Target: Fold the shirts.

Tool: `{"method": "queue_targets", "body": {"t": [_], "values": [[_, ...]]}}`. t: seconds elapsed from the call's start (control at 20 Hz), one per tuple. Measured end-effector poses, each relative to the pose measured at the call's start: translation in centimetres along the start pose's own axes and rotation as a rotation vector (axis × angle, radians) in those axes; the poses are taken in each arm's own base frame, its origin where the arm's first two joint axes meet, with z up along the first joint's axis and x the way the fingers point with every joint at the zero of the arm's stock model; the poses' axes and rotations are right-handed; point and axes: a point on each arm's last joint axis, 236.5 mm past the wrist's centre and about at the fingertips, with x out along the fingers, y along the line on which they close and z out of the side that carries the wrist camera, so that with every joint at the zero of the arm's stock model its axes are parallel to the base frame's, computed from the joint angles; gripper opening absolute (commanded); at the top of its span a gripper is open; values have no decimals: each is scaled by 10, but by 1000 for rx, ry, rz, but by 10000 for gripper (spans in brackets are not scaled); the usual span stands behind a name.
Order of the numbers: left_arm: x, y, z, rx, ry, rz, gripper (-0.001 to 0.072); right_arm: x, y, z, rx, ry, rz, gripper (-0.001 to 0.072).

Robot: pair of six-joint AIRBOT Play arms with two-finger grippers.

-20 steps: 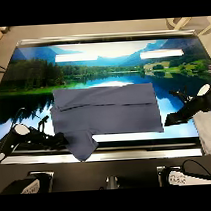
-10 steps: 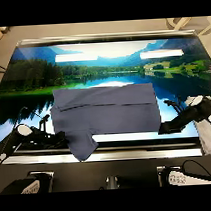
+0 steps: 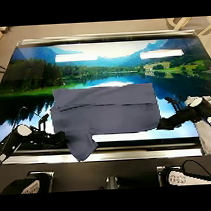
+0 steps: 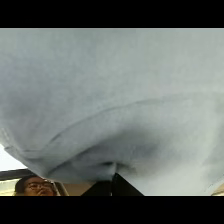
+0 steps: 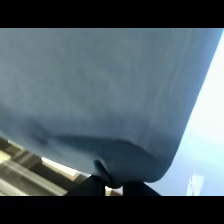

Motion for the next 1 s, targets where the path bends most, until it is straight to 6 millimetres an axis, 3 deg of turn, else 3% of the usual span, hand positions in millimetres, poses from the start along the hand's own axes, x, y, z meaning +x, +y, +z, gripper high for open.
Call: {"method": "queue_targets", "body": {"t": [0.3,0.45,0.75,0.85,1.0], "values": [[-1,-1,-3,27,11,-1,22,-6,-6,11,-15,-51,-43,19],[-10,-2,5,91,-13,14,21,-26,-10,17,-87,-81,-98,18],[-78,-50,67,240,-218,-11,19,-76,13,52,-180,-205,-108,18],[-98,-61,90,260,-274,-2,20,-89,15,73,-215,-259,-147,18],[-111,-71,121,271,-304,10,20,-96,22,115,-293,-318,-210,18]]}}
